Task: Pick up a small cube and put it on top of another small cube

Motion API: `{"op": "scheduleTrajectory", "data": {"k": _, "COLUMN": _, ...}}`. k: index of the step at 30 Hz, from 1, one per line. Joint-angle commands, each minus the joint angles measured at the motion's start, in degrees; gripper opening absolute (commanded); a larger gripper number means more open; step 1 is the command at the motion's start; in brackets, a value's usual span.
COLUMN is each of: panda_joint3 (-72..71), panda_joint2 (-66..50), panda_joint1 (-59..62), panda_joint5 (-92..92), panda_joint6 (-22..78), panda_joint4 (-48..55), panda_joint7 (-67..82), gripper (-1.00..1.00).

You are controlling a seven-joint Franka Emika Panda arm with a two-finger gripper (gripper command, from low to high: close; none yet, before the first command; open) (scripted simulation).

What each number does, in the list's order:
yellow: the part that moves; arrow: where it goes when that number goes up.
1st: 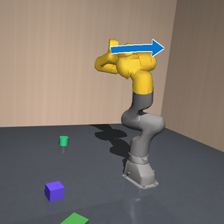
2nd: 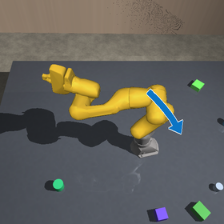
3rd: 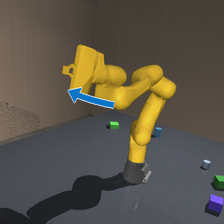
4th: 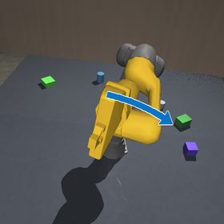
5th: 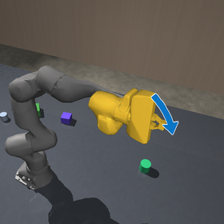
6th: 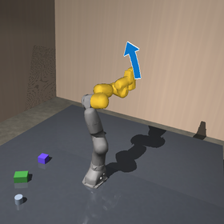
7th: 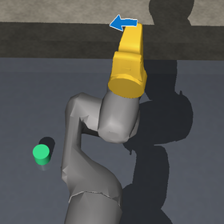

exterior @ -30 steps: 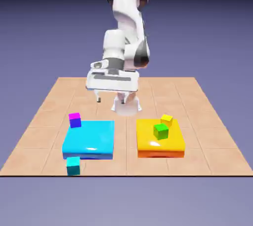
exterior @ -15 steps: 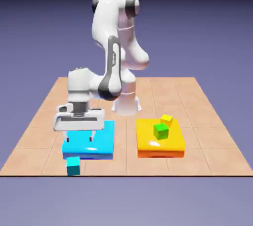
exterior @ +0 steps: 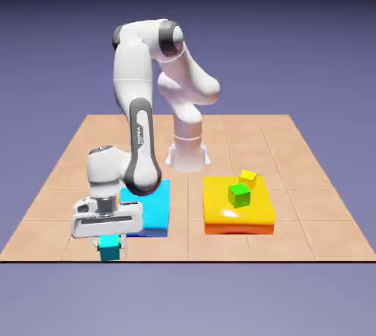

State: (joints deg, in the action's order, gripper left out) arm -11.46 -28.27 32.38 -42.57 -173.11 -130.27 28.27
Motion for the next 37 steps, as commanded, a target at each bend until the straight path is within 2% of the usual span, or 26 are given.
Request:
{"op": "scheduleTrajectory", "data": {"k": 1, "panda_joint3": 0.9, "panda_joint2": 2.1, "panda_joint1": -0.6, "panda_joint5": 0.4, "panda_joint6": 1.1, "panda_joint4": -1.1, "panda_joint7": -0.7, "gripper": -1.0}}
{"op": "scheduleTrajectory", "data": {"k": 3, "panda_joint3": 2.6, "panda_joint2": 6.2, "panda_joint1": -1.8, "panda_joint5": 1.4, "panda_joint6": 3.4, "panda_joint4": -3.2, "panda_joint7": -2.2, "gripper": -1.0}}
{"op": "scheduleTrajectory", "data": {"k": 26, "panda_joint3": 9.7, "panda_joint2": 48.7, "panda_joint1": -49.0, "panda_joint5": 10.9, "panda_joint6": 25.8, "panda_joint4": -29.7, "panda_joint7": 6.8, "gripper": -1.0}}
{"op": "scheduleTrajectory", "data": {"k": 34, "panda_joint3": 7.6, "panda_joint2": 35.3, "panda_joint1": -52.2, "panda_joint5": -3.5, "panda_joint6": 14.4, "panda_joint4": -28.3, "panda_joint7": 17.9, "gripper": -1.0}}
{"op": "scheduleTrajectory", "data": {"k": 35, "panda_joint3": 7.6, "panda_joint2": 35.3, "panda_joint1": -52.2, "panda_joint5": -3.5, "panda_joint6": 14.4, "panda_joint4": -28.3, "panda_joint7": 17.9, "gripper": 1.0}}
{"op": "scheduleTrajectory", "data": {"k": 37, "panda_joint3": 7.9, "panda_joint2": 37.3, "panda_joint1": -51.7, "panda_joint5": -1.3, "panda_joint6": 16.2, "panda_joint4": -28.5, "panda_joint7": 16.2, "gripper": 1.0}}
